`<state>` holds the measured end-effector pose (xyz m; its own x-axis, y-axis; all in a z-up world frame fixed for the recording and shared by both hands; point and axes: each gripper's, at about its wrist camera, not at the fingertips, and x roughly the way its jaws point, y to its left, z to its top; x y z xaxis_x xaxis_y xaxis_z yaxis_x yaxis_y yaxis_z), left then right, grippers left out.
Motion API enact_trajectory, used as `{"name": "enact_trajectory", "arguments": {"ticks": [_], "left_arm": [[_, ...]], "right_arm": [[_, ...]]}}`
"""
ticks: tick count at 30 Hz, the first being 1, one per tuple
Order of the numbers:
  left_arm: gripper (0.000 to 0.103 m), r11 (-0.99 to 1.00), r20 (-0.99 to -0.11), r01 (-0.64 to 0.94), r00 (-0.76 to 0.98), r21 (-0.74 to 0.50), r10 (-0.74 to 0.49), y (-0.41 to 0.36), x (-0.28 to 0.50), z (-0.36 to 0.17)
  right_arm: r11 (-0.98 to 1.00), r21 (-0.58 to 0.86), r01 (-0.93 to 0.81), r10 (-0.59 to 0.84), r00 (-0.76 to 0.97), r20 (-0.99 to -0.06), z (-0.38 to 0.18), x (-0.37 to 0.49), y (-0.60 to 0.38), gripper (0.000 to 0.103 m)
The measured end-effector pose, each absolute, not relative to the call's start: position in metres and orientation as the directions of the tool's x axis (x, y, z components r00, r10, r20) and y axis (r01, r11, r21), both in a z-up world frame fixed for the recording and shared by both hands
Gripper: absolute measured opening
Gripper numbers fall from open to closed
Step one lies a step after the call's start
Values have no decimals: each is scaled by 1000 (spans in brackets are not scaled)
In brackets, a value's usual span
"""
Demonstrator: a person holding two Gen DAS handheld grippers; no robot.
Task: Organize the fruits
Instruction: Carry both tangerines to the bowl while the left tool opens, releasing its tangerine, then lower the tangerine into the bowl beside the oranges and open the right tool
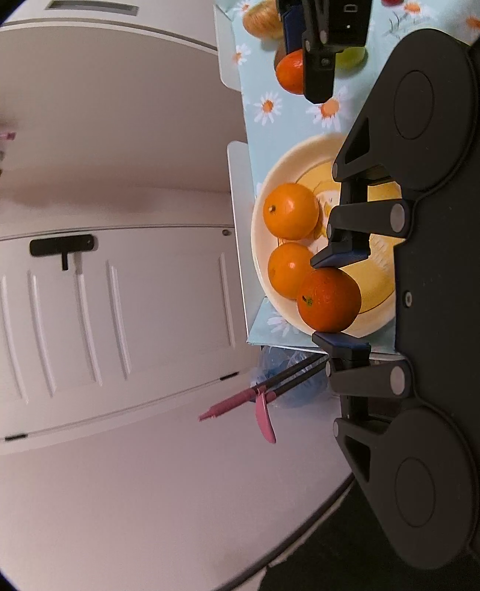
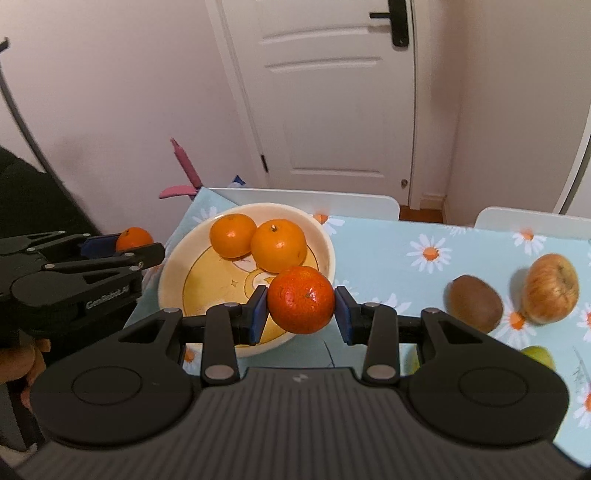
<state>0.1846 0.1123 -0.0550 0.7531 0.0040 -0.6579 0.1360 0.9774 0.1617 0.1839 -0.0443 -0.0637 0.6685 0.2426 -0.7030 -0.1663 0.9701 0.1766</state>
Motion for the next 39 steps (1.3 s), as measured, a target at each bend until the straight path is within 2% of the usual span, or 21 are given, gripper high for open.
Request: {"name": "enact_trajectory", "arguments": {"ticks": [12,19,20,22,23,24,26,39], "left_arm": [[40,968,-712,180,702,176,-1,120,239,-108],[41,965,-732,186,681,187,11,117,248,-121],[43,965,-730,178,683,193,20,117,248,-120],[67,965,-719,174,694,194,19,115,245,-116],[92,966,-709,165,705,198,25,115,243,-114],[103,966,-693,155,721,205,31,114,240,-111],[103,964,-666,156,745,217,30,114,232,-105],[103,989,-729,66,683,131,51,121,195,-100]], "right_arm": [[976,189,-105,211,657,-724,-92,215,-30,53],[977,180,-118,213,655,-725,-97,224,-35,53],[976,180,-121,215,653,-726,-97,226,-36,53],[975,180,-127,219,654,-724,-95,227,-38,53],[975,180,-130,221,654,-723,-94,228,-39,53],[974,181,-133,224,654,-723,-93,229,-41,53],[973,182,-141,230,652,-723,-91,231,-44,53],[954,158,-255,285,608,-741,-96,243,-45,53]]}}
